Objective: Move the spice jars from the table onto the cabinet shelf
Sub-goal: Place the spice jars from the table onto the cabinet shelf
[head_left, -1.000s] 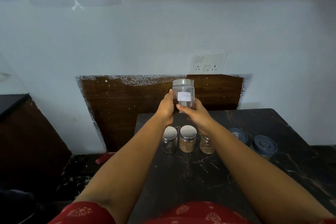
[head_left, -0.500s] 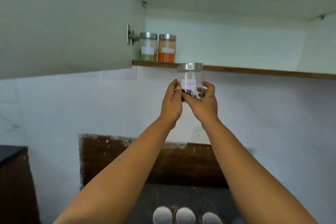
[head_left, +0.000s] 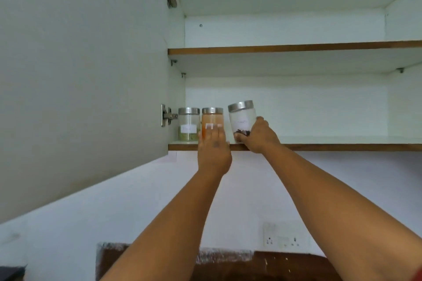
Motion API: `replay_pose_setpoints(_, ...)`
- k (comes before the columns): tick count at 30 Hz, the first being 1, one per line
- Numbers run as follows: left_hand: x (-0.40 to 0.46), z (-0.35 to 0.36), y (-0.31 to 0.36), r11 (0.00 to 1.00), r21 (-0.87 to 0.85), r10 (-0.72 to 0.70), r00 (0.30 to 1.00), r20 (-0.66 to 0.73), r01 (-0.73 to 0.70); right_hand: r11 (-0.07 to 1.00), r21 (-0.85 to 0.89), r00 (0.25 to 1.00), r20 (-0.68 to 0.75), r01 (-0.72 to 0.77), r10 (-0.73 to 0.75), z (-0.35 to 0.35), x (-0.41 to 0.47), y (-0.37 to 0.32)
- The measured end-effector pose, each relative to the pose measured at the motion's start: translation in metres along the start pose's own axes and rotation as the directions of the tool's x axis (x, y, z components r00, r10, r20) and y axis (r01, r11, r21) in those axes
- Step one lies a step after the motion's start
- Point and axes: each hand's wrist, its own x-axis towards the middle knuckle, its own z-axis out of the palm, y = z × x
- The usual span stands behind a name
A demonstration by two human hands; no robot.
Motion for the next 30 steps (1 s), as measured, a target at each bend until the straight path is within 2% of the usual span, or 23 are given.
replay_pose_setpoints(3,0.001,0.02,-0.023,0.997,0.083,-0.01,1.0,0.021,0.008,0.993,-0.022,0.975,0.184,-0.12,0.122,0.009,0.026,0.004)
replay_pose_setpoints(9,0.006,0.03,-0.041,0.993,0.105,0.068,0.994,-0.086,-0.059,0.974,-0.105,0.927,0.3,-0.203,0.226,0.032,0.062,0.008)
replay_pose_setpoints(13,0.005,0.035,-0.04,0.991,0.12,0.07,0.99,-0.125,-0.055,0.954,-0.189,0.931,0.239,-0.234,0.276,0.043,0.076,0.014)
replay_pose_setpoints(17,0.006,0.038,-0.044,0.99,0.113,0.098,0.979,-0.177,-0.079,0.941,-0.267,0.95,0.173,-0.207,0.258,0.049,0.079,0.016)
replay_pose_setpoints(23,0.004,0.04,-0.042,0.993,0.107,0.074,0.978,-0.193,-0.054,0.943,-0.273,0.952,0.183,-0.188,0.244,0.047,0.077,0.015)
replay_pose_setpoints(30,0.003,0.037,-0.039,0.992,0.117,0.053,0.99,-0.131,-0.037,0.961,-0.207,0.941,0.248,-0.182,0.231,0.046,0.077,0.013)
